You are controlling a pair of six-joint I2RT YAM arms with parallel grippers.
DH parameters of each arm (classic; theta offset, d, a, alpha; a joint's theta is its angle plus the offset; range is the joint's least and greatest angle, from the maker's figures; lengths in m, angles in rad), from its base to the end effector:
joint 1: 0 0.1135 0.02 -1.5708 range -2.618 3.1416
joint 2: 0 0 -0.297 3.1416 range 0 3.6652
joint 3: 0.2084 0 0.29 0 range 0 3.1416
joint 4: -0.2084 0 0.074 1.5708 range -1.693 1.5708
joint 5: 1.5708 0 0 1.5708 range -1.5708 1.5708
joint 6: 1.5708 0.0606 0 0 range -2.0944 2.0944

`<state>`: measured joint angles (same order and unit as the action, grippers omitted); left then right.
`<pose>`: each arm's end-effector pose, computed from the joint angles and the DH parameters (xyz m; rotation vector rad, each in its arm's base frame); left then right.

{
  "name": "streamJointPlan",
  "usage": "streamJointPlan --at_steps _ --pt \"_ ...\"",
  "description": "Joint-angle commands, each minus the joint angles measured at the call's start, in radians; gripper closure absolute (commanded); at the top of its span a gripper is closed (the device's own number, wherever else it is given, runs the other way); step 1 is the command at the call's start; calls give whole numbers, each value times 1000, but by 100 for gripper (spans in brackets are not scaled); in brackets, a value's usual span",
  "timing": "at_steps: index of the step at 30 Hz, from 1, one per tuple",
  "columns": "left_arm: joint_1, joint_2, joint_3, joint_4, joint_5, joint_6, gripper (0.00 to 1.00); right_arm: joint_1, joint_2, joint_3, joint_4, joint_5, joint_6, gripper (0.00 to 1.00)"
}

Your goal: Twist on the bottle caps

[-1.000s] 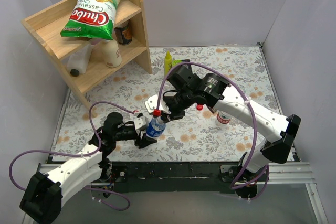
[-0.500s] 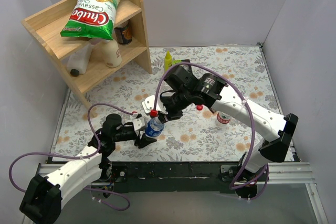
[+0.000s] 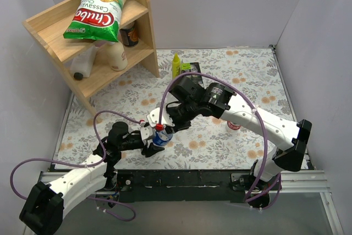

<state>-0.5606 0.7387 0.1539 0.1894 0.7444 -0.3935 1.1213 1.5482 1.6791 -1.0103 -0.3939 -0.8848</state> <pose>0.1302 -0.1302 0.1612 0.6982 1.9864 -1.3301 0.1397 0.3430 0.4068 -2.1507 1.1638 0.5869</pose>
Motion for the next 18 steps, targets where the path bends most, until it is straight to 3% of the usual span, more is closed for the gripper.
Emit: streamJointPlan --at_steps 1,6,12,15,16,18 --pt "-2 -65 7 238 -14 -45 100 20 47 -22 -8 23 140 79" --pt "-5 -67 -1 254 -43 -44 100 18 107 56 -16 70 363 79" --pt "-7 -59 1 237 -65 -45 100 17 171 119 -65 61 411 76" --pt "-7 -48 4 219 -73 -48 100 17 167 133 -86 85 417 67" --pt "-7 -45 1 217 -73 -48 100 17 159 131 -82 107 417 57" --pt "-7 -44 1 203 -68 -38 100 17 139 128 -83 119 400 50"
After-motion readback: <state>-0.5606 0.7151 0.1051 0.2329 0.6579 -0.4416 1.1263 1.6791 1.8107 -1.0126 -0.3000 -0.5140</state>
